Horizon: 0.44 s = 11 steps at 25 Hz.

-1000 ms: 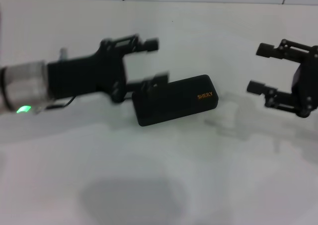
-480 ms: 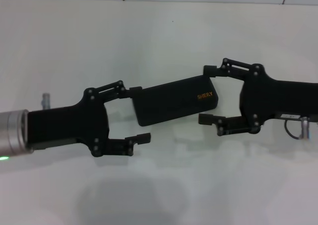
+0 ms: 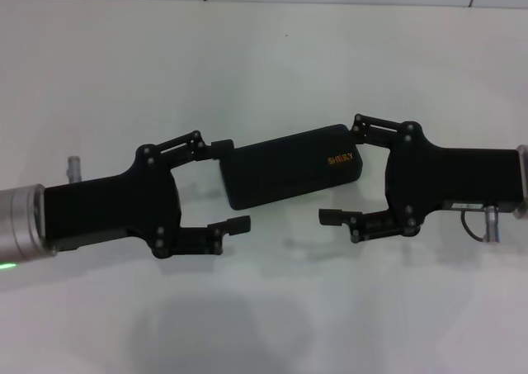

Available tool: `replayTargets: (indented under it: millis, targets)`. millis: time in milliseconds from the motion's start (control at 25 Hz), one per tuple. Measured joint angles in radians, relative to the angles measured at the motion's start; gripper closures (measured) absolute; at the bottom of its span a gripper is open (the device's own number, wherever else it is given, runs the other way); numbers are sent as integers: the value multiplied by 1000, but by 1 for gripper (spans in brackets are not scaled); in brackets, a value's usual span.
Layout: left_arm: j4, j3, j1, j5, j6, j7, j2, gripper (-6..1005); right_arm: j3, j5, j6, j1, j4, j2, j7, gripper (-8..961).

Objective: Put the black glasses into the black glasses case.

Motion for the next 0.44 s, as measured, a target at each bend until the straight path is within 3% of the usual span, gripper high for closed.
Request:
replayTargets:
  millis: [440]
  targets:
    - [0,0,-5,-24,-4,0,-9,118,-6,0,3,-9,19,1,-52,67]
